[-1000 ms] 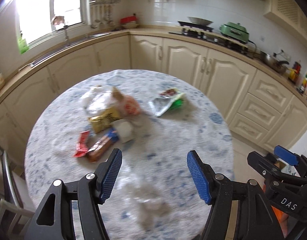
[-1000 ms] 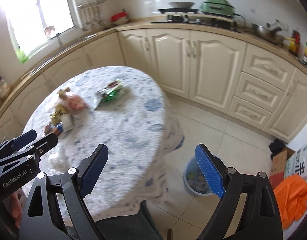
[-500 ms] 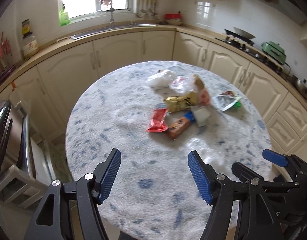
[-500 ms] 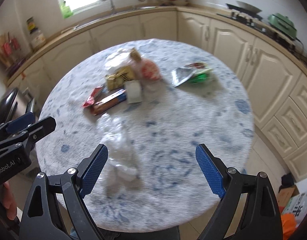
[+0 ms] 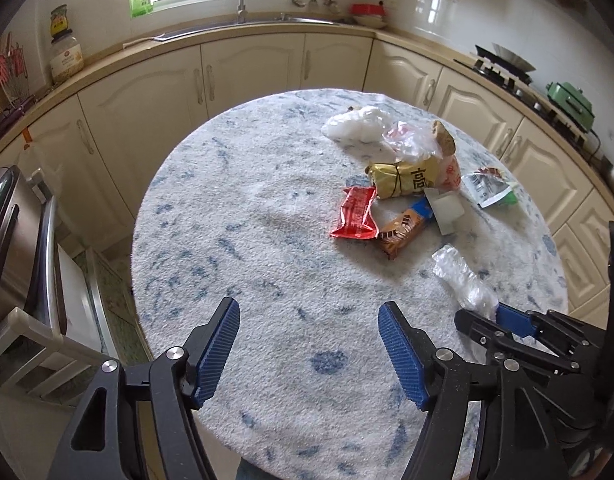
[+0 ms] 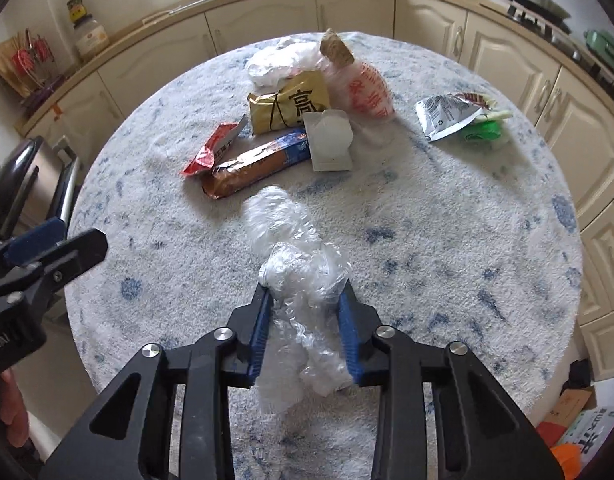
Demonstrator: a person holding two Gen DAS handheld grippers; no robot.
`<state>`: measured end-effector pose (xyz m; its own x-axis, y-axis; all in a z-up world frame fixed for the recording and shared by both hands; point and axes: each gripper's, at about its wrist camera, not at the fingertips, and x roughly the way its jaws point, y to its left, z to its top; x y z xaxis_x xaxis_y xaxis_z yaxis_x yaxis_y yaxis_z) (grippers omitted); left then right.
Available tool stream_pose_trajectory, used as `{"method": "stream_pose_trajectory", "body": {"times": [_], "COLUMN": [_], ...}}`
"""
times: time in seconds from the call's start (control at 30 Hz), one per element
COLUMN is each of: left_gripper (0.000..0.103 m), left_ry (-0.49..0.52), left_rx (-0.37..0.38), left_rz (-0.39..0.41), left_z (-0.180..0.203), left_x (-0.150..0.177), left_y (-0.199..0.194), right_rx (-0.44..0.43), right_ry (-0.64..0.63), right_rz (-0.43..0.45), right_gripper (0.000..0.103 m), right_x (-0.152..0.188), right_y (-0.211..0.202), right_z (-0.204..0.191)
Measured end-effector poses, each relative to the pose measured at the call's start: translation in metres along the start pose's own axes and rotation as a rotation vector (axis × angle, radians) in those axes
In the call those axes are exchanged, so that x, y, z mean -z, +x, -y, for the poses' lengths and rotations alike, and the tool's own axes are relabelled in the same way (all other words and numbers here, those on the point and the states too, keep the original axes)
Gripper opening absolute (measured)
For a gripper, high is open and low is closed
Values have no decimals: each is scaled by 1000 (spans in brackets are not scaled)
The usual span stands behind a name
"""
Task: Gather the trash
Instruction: 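Grasp the clear bubble-wrap bag with right tool while left tool grasps the red wrapper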
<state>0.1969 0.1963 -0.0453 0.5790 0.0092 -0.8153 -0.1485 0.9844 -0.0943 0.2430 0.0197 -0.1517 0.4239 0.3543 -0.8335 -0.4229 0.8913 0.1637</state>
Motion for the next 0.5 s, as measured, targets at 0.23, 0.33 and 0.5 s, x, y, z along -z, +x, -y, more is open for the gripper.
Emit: {"method": "stream_pose_trajectory", "body": {"times": [0.23,0.33,0.5], "left_gripper": [76,82,82], "left_ry": [-6,-5,-7], "left_rx": [26,19,20], "left_rz": [-10,-14,-47], "left_z": [6,12,19], "left_x": [-33,-53,-81], "left_y": [32,49,88], "right_rx": [5,22,50], "right_ry": [46,66,102], "right_rz": [15,30,35], "right_gripper": [28,28,28], "right_x": [-18,-30,-53], "right_y": [-3,-3,7], "right_z": [22,34,57]}}
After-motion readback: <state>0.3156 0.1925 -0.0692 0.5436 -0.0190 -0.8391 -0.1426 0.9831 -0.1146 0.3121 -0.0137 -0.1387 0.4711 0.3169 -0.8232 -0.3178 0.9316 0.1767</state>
